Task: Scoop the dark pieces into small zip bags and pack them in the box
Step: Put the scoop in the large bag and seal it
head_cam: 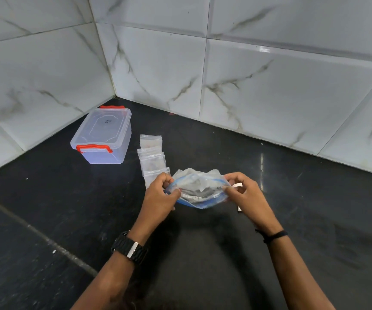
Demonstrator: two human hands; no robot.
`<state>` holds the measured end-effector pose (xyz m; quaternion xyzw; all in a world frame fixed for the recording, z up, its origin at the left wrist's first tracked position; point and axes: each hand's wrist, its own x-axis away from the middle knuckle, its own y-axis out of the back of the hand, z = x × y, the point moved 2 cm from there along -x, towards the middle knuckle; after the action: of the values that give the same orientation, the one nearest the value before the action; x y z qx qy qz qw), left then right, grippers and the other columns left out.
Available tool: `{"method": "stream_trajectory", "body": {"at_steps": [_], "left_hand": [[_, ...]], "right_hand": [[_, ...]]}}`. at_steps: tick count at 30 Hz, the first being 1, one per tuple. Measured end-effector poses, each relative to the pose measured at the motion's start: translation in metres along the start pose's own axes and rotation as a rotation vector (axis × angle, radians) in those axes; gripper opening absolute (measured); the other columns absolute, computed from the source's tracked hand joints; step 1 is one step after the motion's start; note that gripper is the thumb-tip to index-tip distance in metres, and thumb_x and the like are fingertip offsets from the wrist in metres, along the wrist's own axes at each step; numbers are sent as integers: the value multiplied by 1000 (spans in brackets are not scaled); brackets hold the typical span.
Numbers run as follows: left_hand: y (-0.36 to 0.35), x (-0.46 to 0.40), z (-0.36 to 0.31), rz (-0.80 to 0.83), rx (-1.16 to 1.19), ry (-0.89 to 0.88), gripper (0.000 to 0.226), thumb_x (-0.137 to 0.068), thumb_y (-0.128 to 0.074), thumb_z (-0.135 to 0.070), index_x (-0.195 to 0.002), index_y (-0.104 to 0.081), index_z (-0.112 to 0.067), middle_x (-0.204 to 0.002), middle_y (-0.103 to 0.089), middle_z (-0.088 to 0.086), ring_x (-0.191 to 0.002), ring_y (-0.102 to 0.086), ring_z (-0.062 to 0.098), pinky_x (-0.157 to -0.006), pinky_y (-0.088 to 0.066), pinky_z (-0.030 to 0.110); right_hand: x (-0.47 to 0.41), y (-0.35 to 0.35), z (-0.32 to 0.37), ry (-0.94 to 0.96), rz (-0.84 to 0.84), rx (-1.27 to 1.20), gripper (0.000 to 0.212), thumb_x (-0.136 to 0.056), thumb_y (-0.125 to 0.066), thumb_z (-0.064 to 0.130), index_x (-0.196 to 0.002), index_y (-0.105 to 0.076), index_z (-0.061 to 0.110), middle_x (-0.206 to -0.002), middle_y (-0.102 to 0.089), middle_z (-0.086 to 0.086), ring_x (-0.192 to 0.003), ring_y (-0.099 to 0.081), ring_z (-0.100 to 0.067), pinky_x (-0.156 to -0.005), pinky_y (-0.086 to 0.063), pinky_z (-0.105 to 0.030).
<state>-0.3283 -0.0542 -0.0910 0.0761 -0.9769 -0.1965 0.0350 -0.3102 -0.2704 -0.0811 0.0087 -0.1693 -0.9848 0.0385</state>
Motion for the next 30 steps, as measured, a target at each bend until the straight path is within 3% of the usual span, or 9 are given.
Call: {"method": "stream_trajectory", "body": {"at_steps": [3,9,12,14,18,21,23,25,30], "left_hand": [[4,-1,-2,126,72,68,8,-92,-61,-25,-92,-56,-18,-97,-61,-2,-85,-65,15,-64,-57,22],[8,0,-4,207,73,43,5,-85,-69,-27,-88,-67,-29,-90,-65,8,-85,-66,23,-68,-58,27],[6,0,-4,127,-2,-27,10,-82,-73,-18,-81,-65,-24,-86,-65,8,-79,-66,24,-63,-59,25],[1,2,-4,40,-62,-90,19,-82,-73,-12,-74,-59,-23,-82,-65,6,-75,-66,22,-61,-60,29],[-10,5,-8,-161,-168,-239,28,-80,-68,-1,-69,-50,-19,-65,-57,7,-60,-56,19,-61,-55,42],[-10,5,-7,-235,-135,-272,22,-83,-69,-6,-78,-52,-19,-67,-58,5,-64,-60,19,-60,-56,39],[-6,3,-5,-192,-38,-187,20,-84,-71,-13,-83,-53,-23,-76,-62,6,-72,-66,21,-61,-59,38],[-2,2,-5,-100,106,-67,15,-85,-71,-15,-88,-56,-20,-89,-64,10,-80,-70,21,-61,-60,33],[2,3,-9,97,351,44,33,-79,-74,-10,-106,-58,-18,-108,-64,4,-93,-71,16,-76,-60,33]], "right_hand": [[-1,4,-4,-117,130,-104,20,-93,-58,13,-110,-65,4,-85,-63,-14,-58,-61,-3,-49,-44,-9],[-7,8,-20,-65,87,80,3,-83,-71,11,-84,-70,8,-79,-59,-11,-59,-52,-8,-49,-39,-12],[-9,6,-23,-1,-65,186,19,-77,-71,5,-71,-62,20,-79,-59,-8,-63,-50,-12,-53,-39,-19],[-6,2,-14,94,-211,250,25,-73,-67,-3,-66,-56,19,-74,-54,-4,-62,-46,-6,-56,-36,-11],[2,-13,-1,312,-450,310,24,-67,-61,-13,-66,-51,8,-67,-42,6,-63,-42,-2,-58,-35,-10],[2,-17,-6,252,-489,219,23,-71,-61,-11,-68,-51,10,-65,-43,7,-59,-40,-6,-55,-35,-11],[-1,-13,-9,132,-417,113,22,-77,-64,-2,-74,-54,18,-73,-53,3,-62,-50,-10,-57,-41,-13],[-3,-7,-11,-2,-267,-157,18,-85,-64,3,-86,-59,21,-86,-61,-3,-67,-62,-19,-57,-53,-25],[0,5,-14,-190,44,-658,25,-88,-56,-1,-112,-61,4,-105,-68,-17,-83,-69,-21,-72,-59,-27]]}}
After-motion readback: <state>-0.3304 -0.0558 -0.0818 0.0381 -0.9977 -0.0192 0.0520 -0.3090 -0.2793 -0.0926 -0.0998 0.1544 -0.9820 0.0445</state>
